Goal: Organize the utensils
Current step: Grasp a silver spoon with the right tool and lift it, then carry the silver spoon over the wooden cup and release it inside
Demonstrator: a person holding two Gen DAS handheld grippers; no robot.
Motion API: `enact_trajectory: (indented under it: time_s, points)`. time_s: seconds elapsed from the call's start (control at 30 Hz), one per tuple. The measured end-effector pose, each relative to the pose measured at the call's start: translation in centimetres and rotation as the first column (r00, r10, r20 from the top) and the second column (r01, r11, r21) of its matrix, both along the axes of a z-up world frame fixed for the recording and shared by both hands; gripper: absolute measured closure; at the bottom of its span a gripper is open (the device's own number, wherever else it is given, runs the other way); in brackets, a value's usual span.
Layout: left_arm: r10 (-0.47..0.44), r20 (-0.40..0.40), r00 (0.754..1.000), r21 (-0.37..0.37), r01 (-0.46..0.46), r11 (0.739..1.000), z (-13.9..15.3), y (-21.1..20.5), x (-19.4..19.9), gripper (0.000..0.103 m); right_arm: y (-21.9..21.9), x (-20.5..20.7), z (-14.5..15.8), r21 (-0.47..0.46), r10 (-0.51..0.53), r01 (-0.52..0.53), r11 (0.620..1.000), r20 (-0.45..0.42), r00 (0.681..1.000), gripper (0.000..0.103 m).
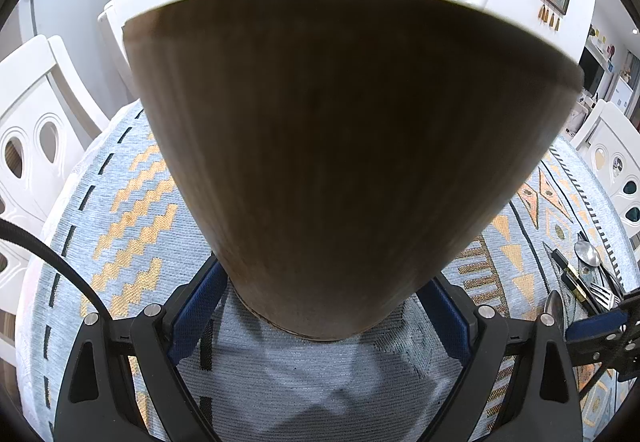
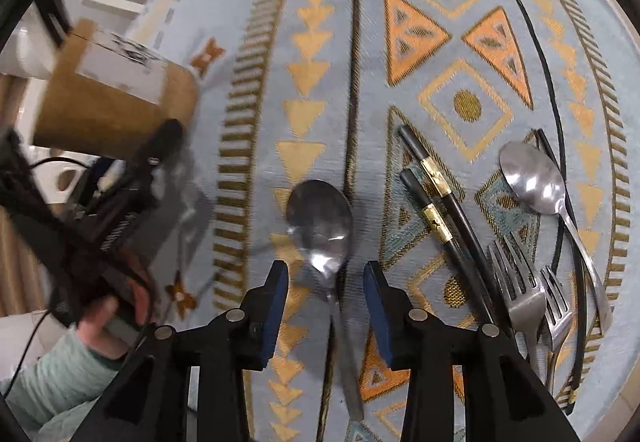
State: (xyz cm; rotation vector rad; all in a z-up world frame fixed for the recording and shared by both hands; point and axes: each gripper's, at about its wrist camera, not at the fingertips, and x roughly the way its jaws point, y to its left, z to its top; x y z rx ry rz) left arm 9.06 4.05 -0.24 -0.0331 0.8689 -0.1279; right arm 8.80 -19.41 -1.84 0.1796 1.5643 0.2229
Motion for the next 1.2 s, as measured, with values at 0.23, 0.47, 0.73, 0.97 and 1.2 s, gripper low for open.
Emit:
enact_trajectory:
  time_s: [0.23, 0.47, 0.73, 0.97, 1.2]
  points:
    - [0.000, 0.000, 1.000, -0.001, 0.000, 1.000, 0.0, 0.0, 0.0, 0.009, 3.2, 1.1, -0.2, -0.136, -0.044, 0.051, 0.989, 0.052, 0.998, 0.044]
    - [0.000, -0.001, 1.000, -0.003, 0.000, 1.000, 0.0, 0.0, 0.0, 0.009, 5.5, 1.3, 0.8, -0.192, 0.033, -0.001, 0.981, 0.159, 0.987, 0.067]
    - [0.000, -0.001, 1.000, -0.003, 0.000, 1.000, 0.0, 0.0, 0.0, 0.009, -1.9, 0.5, 4.8, 0.174, -0.156, 0.116, 0.978, 0.237, 0.959, 0.067]
    - [0.000, -0.001, 1.000, -0.003, 0.000, 1.000, 0.0, 0.0, 0.0, 0.009, -5.1, -0.2, 9.0, 0.251, -0.217, 0.138, 0.958, 0.326, 0.920, 0.067]
    - [0.000, -0.002, 1.000, -0.003, 0.000, 1.000, 0.0, 0.0, 0.0, 0.009, -4.0, 0.5, 14.3, 0.250, -0.212, 0.106, 0.963, 0.451, 0.867, 0.067]
